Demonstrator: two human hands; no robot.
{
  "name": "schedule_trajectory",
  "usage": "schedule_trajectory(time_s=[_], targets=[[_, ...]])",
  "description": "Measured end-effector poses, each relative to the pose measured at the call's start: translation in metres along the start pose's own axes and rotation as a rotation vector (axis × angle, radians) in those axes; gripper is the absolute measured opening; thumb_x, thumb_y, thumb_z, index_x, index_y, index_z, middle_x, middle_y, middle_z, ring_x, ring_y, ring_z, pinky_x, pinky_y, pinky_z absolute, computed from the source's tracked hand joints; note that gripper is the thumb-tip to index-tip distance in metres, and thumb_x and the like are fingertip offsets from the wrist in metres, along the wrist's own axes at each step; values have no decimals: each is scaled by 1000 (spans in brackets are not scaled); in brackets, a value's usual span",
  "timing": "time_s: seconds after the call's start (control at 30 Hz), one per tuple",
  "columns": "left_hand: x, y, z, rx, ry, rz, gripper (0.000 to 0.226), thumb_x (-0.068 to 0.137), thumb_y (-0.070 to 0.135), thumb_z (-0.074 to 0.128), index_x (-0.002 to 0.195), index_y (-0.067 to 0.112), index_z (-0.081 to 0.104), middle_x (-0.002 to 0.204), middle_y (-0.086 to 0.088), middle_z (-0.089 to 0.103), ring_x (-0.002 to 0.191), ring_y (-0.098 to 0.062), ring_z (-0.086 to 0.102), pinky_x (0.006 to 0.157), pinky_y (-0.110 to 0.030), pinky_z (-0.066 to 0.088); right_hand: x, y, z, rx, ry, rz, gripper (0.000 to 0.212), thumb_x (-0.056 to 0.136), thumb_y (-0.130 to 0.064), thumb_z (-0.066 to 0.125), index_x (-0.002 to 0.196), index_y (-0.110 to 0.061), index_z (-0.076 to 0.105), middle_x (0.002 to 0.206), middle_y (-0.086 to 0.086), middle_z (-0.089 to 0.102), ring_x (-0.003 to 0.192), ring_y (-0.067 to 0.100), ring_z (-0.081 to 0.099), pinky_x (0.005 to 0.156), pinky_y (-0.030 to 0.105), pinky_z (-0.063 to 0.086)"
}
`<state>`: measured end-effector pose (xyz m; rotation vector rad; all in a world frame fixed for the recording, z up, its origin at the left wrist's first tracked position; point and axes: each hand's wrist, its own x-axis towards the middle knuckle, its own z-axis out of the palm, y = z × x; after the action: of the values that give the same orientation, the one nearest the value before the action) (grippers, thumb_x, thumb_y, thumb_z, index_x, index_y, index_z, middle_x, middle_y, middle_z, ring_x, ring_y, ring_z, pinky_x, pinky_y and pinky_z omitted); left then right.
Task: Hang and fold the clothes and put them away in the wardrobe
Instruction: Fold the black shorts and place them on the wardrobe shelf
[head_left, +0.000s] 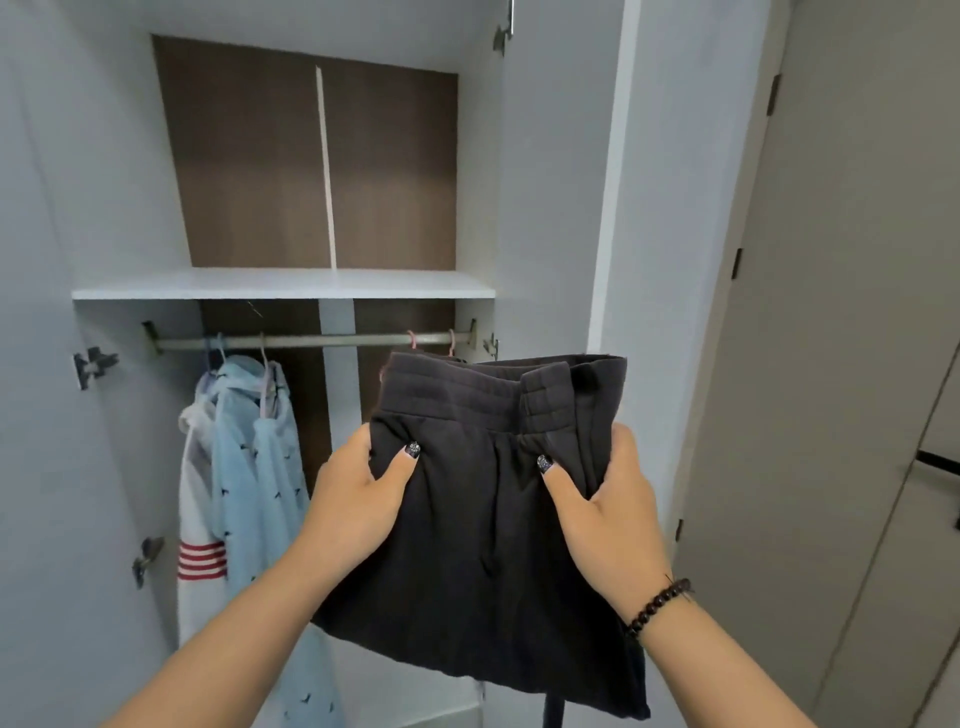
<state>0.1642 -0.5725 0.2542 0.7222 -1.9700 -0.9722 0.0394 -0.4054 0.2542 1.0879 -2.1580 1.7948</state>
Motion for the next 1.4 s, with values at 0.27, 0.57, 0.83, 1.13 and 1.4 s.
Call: schedule_trajectory(time_s=[0.27, 0.57, 0.83, 1.13, 1.4], targets=[[86, 12, -9, 11, 166, 43, 6, 93, 28, 58, 96, 23, 61, 90, 5, 67, 83, -16, 63, 71, -32, 50, 106, -3, 43, 32, -36, -99, 38, 91, -29, 59, 124, -25, 39, 102, -12, 58, 82, 2, 58, 67, 9, 47], [183, -19, -35, 64, 248, 81, 9, 93, 28, 58, 96, 22, 64, 88, 7, 68, 81, -11, 62, 69, -25, 47, 200, -2, 131, 95, -37, -155, 28, 91, -21, 59, 116, -22, 48, 103, -8, 62, 90, 9, 61, 77, 23, 52], [327, -41, -75, 131, 224, 201, 20, 91, 35, 59, 93, 16, 64, 87, 1, 69, 82, -19, 63, 75, -40, 52, 327, -15, 209, -40, 27, -279, 22, 91, -23, 59, 111, -19, 52, 93, -7, 62, 80, 10, 59, 69, 21, 47], [480, -48, -83, 238, 222, 273, 27, 91, 34, 59, 91, 8, 65, 88, -4, 68, 85, -24, 60, 70, -35, 44, 482, -24, 260, -322, -2, -299, 29, 92, -29, 55, 119, -18, 52, 107, 5, 63, 98, 25, 57, 75, 28, 42], [595, -73, -45, 301, 209, 157, 30, 90, 33, 58, 75, 7, 54, 77, -7, 60, 77, -27, 57, 58, -32, 36, 594, 9, 297, -514, -25, -257, 31, 93, -28, 54, 121, -15, 51, 113, 13, 63, 104, 34, 58, 87, 42, 50]])
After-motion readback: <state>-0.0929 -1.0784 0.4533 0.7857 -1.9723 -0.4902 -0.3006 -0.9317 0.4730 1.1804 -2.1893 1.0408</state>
